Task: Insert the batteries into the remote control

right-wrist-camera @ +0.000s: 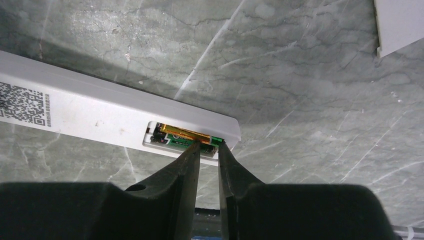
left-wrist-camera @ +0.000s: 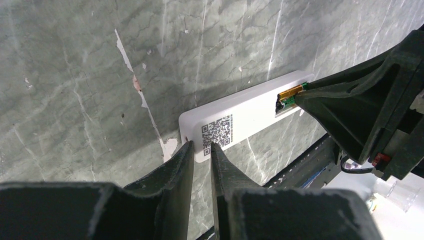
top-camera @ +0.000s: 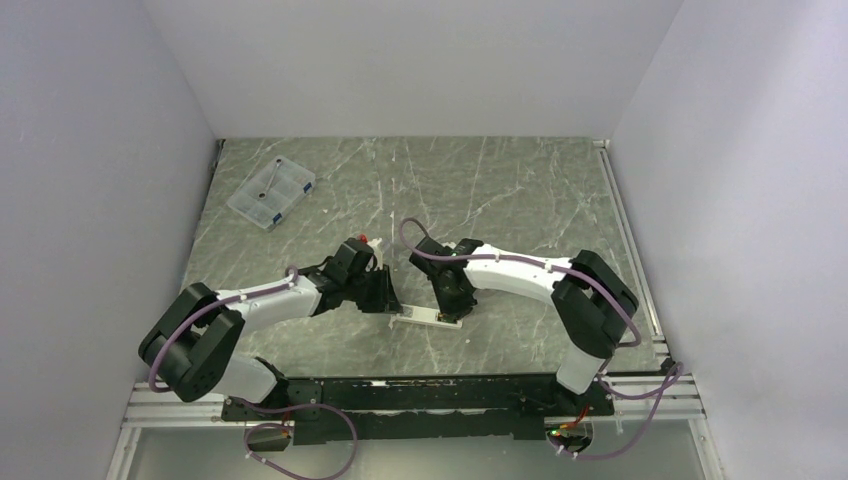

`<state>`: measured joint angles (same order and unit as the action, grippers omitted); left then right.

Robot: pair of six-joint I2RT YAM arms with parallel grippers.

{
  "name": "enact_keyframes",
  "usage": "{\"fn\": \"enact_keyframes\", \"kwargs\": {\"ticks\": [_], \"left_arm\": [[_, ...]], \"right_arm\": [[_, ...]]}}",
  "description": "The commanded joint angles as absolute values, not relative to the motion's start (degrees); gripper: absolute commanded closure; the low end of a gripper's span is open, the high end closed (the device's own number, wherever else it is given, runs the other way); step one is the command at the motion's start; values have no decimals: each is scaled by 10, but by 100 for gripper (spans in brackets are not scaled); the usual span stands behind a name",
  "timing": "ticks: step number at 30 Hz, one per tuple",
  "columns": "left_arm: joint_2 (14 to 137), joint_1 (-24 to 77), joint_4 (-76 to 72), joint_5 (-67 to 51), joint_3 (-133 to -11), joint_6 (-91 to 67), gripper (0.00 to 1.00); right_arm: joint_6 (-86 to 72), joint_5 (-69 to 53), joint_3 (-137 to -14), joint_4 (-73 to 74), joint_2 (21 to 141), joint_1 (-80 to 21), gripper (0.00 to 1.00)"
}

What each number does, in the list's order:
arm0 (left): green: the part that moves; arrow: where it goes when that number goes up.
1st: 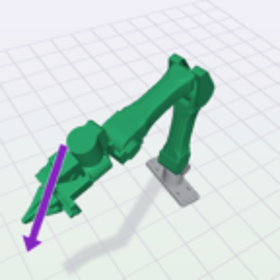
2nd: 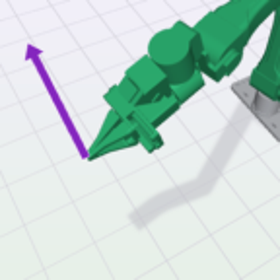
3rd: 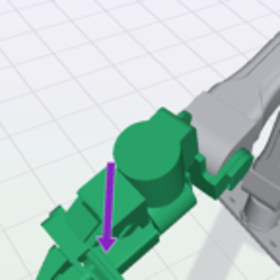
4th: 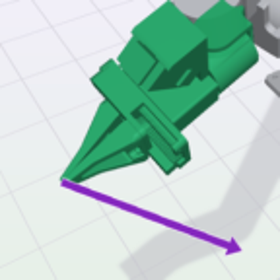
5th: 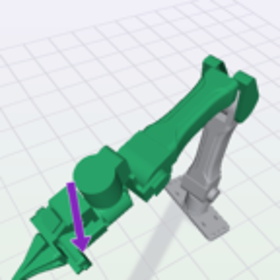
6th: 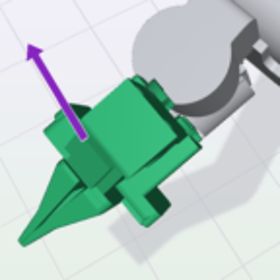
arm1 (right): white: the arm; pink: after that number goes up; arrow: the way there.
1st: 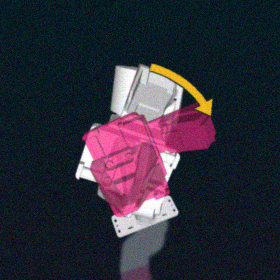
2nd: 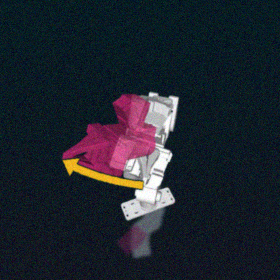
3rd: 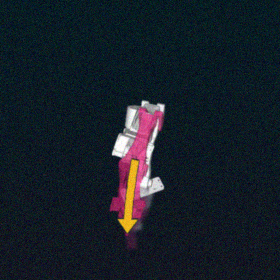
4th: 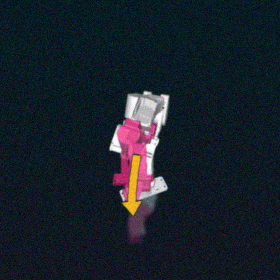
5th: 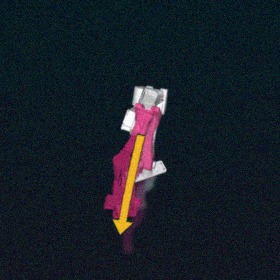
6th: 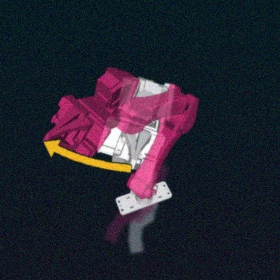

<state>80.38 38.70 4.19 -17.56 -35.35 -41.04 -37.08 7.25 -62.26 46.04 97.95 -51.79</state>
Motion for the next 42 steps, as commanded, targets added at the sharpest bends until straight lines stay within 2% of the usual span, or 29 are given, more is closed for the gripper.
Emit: {"fn": "enact_keyframes", "kwargs": {"ticks": [1, 28, 31, 36, 42], "left_arm": [[784, 392, 18, -215, -357, -403, 77], [770, 393, 65, -189, -368, -394, 77], [774, 393, 65, -190, -369, -394, 77], [776, 393, 67, -189, -372, -393, 77], [775, 392, 69, -188, -373, -392, 77]], "right_arm": [[-381, 96, -615, 446, 1023, -531, 76], [-403, 127, -616, 438, 906, -531, 75], [-402, 130, -612, 437, 899, -531, 77], [-399, 125, -603, 429, 906, -531, 88], [-398, 116, -589, 413, 919, -531, 90]]}}
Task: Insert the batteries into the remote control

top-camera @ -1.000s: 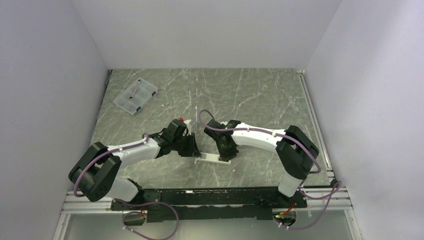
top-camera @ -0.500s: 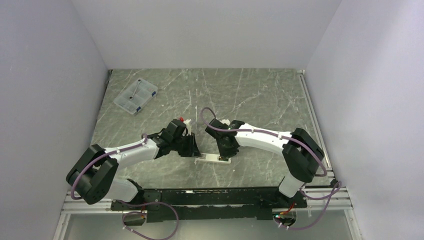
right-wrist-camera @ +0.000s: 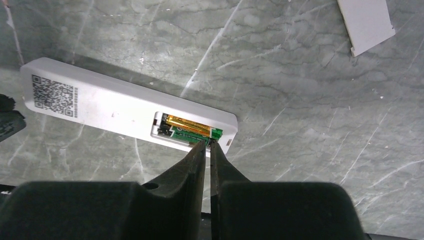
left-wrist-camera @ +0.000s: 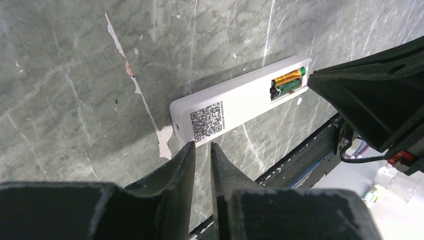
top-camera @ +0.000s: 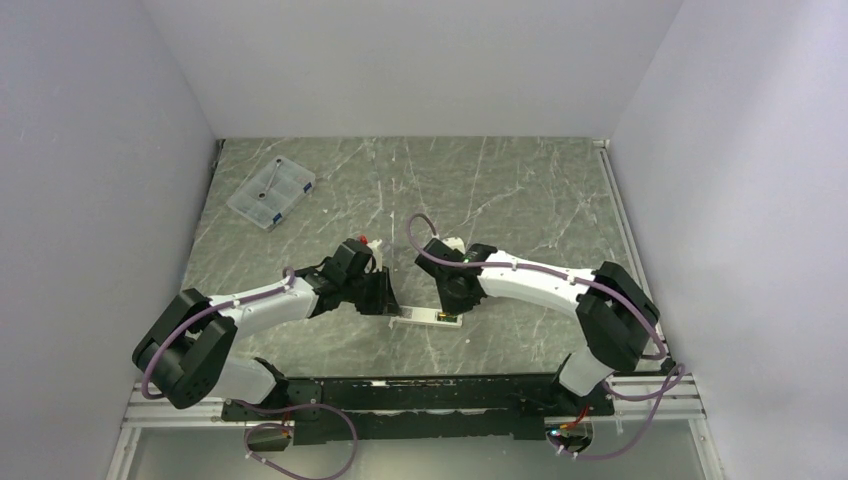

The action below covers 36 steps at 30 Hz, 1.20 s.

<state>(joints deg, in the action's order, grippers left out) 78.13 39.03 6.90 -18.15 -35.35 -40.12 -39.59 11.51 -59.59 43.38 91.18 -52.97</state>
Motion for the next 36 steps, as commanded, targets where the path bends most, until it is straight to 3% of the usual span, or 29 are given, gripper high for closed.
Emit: {"fn": "enact_keyframes", "kwargs": {"ticks": [1, 18, 36], "left_arm": [[775, 392, 70, -187, -372, -392, 77], [775, 392, 74, -185, -368, -390, 77], [774, 392, 73, -183, -367, -390, 78]], "right_arm": [[-398, 115, -588, 410, 920, -531, 90], [-398, 96, -550, 361, 978, -531, 91], [-395, 104, -600, 400, 916, -532, 89]]}}
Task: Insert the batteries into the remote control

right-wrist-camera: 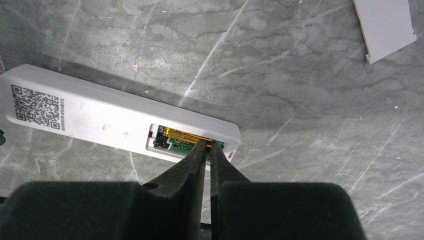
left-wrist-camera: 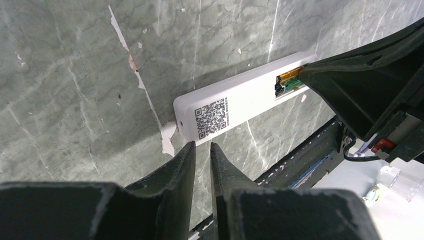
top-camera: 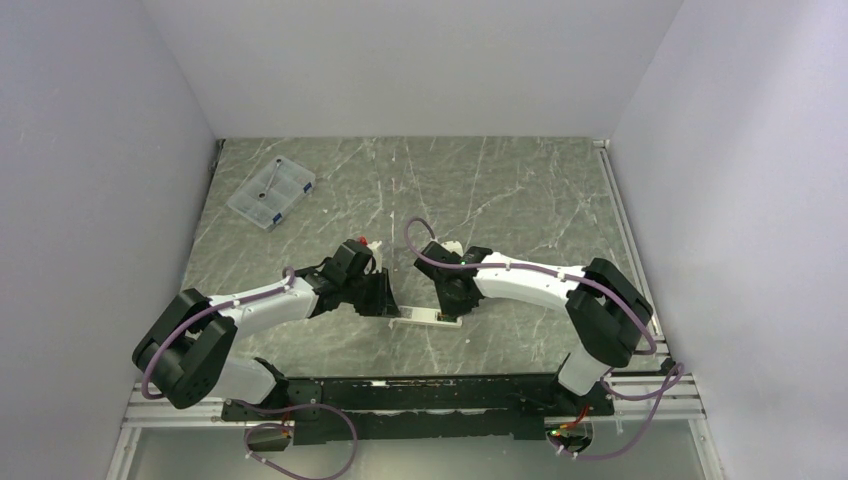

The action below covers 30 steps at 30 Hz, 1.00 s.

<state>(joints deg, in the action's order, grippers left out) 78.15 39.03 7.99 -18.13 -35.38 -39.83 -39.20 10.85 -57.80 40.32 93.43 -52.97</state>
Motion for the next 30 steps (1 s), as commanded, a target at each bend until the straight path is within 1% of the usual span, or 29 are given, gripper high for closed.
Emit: {"fn": "enact_keyframes", "kwargs": {"ticks": [1, 11, 23, 30], "left_arm": [[773, 392, 74, -182, -367, -390, 78], [775, 392, 76, -181, -369, -389, 77], [776, 393, 82, -180, -373, -386, 78], [779, 392, 82, -182, -374, -384, 78]], "right_arm": [[-395, 101, -603, 400, 913, -533, 89], [-401, 94, -598, 397, 893, -541, 88], [-407, 74, -551, 368, 927, -553, 88], [-406, 86, -571, 380, 936, -559, 89]]}}
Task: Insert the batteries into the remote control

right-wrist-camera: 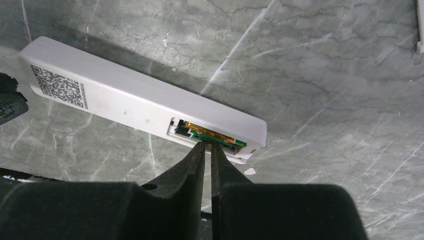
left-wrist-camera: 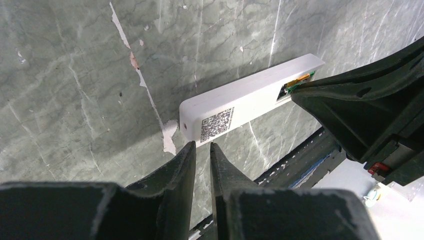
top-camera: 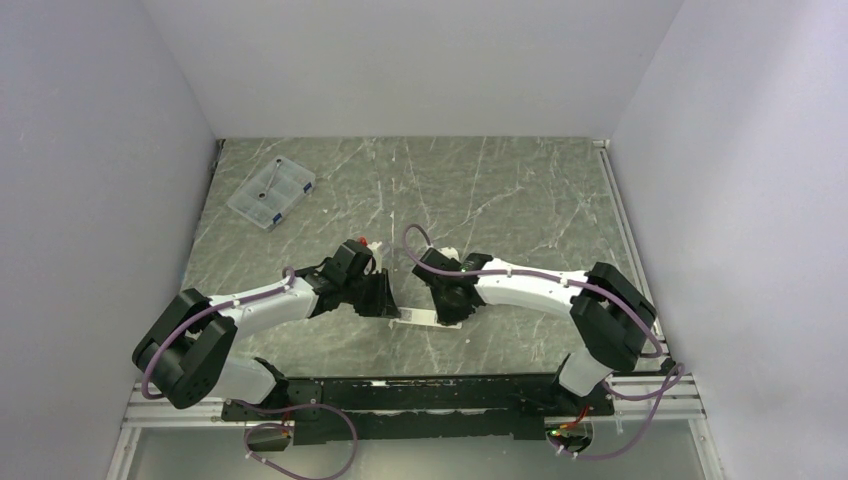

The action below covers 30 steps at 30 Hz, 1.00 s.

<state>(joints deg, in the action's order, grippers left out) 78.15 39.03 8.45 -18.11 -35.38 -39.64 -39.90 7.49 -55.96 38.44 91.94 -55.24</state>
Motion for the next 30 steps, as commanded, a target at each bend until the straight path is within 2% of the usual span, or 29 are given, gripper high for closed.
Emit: {"fn": "enact_keyframes", "kwargs": {"ticks": [1, 15, 30], "left_arm": [[779, 392, 83, -181, -374, -384, 78], [777, 392, 84, -181, -374, -382, 78], [769, 392, 95, -175, -371, -380, 78]], "right_arm": [[-406, 91, -578, 384, 934, -559, 89], [-396, 129, -642, 414, 942, -559, 88], [-397, 113, -609, 377, 976, -558, 89]]}}
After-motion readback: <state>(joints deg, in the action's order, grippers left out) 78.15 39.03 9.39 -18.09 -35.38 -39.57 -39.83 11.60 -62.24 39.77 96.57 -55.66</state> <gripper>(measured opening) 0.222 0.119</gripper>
